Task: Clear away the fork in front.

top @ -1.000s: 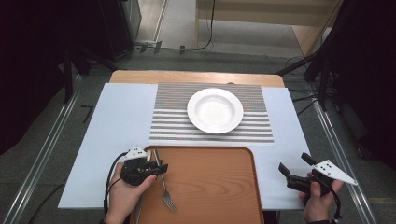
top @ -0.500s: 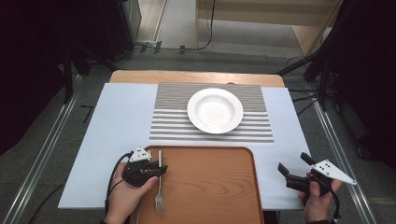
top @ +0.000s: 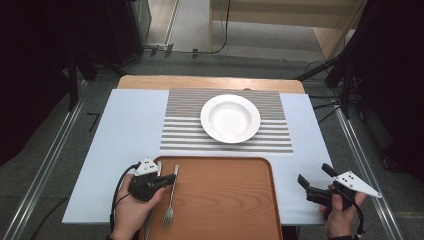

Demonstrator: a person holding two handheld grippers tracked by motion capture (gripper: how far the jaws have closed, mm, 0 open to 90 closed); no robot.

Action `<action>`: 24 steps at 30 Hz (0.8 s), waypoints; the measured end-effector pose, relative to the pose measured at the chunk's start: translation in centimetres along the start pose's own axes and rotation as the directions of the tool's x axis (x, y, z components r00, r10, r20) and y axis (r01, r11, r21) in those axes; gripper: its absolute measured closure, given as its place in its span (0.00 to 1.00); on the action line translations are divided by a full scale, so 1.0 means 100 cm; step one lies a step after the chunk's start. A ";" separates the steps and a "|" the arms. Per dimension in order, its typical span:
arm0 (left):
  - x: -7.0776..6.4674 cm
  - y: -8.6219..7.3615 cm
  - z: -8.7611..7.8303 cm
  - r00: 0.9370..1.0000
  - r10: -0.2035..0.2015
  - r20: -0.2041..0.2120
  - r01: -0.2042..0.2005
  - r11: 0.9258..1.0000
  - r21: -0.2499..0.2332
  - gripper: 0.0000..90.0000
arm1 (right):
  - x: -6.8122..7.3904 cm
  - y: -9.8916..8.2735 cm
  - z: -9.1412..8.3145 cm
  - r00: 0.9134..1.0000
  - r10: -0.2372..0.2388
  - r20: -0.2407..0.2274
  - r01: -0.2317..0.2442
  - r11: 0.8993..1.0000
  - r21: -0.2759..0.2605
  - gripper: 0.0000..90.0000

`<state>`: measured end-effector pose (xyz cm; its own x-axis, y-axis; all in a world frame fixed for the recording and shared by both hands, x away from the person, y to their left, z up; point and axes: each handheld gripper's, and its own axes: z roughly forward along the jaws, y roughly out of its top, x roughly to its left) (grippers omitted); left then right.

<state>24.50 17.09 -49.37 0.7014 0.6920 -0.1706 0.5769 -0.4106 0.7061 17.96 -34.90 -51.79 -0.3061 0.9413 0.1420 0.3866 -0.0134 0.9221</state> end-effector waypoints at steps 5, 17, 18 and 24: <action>-0.007 0.000 0.008 0.999 0.039 0.004 -0.039 0.998 0.059 0.99 | 0.000 0.000 0.000 1.000 -0.002 0.001 0.002 1.000 0.001 0.00; -0.001 -0.002 0.009 1.000 0.019 0.001 -0.019 0.997 0.070 0.99 | 0.000 0.000 0.001 1.000 -0.005 0.002 0.005 1.000 0.003 0.00; 0.000 -0.002 0.008 1.000 0.019 0.004 -0.019 0.997 0.069 0.99 | 0.000 0.000 0.001 1.000 -0.005 0.002 0.005 1.000 0.003 0.00; 0.001 -0.001 0.001 0.999 0.008 0.038 -0.010 0.999 0.043 0.99 | 0.000 0.000 0.001 1.000 -0.004 0.001 0.004 1.000 0.004 0.00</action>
<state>24.61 17.11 -49.53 0.7215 0.6656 -0.1906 0.5872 -0.4426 0.6777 18.01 -34.88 -51.84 -0.3065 0.9418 0.1384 0.3894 -0.0086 0.9210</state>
